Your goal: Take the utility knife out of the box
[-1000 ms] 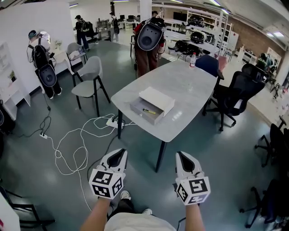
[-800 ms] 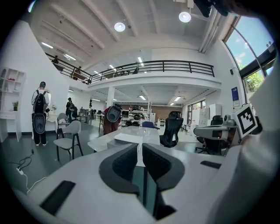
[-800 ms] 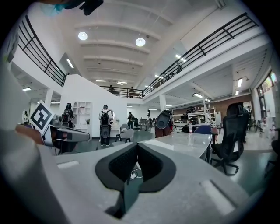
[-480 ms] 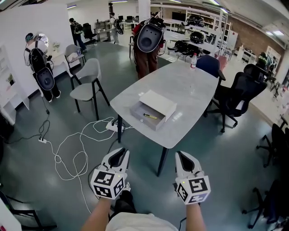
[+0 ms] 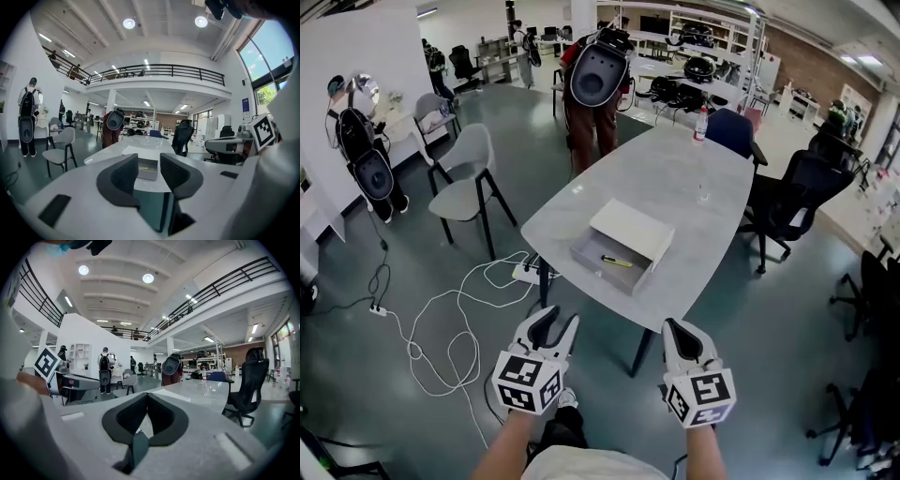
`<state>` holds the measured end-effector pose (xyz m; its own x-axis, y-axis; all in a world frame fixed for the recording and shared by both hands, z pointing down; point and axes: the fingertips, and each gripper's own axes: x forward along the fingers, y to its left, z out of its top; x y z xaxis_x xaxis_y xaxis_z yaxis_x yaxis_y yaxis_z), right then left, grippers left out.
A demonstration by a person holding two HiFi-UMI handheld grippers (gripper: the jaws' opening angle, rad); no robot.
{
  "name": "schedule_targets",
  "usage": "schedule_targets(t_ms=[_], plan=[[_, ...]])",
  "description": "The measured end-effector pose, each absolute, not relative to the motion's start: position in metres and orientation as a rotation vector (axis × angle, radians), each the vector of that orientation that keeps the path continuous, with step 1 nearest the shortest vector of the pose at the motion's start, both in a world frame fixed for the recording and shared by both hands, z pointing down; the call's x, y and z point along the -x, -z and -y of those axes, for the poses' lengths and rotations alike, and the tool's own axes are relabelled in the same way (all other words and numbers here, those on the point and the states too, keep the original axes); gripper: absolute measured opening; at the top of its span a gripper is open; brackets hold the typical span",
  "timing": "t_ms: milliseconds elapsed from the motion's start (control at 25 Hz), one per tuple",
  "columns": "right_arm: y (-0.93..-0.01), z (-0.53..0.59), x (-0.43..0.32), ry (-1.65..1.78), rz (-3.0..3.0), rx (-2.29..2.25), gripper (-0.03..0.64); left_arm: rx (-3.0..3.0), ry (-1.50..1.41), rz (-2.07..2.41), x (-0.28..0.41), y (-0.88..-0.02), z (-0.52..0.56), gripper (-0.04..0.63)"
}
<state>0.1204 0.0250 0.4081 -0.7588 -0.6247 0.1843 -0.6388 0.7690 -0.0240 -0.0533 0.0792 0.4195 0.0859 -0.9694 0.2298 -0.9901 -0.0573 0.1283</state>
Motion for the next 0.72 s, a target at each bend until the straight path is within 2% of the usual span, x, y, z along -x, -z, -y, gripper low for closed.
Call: schedule_targets(t_ms=[720], plan=[[-0.403,0.072,-0.014,-0.138,2.655,-1.228,0.005,-2.323,-0.146,1.64,0.14,-0.43,0.055,0.216]])
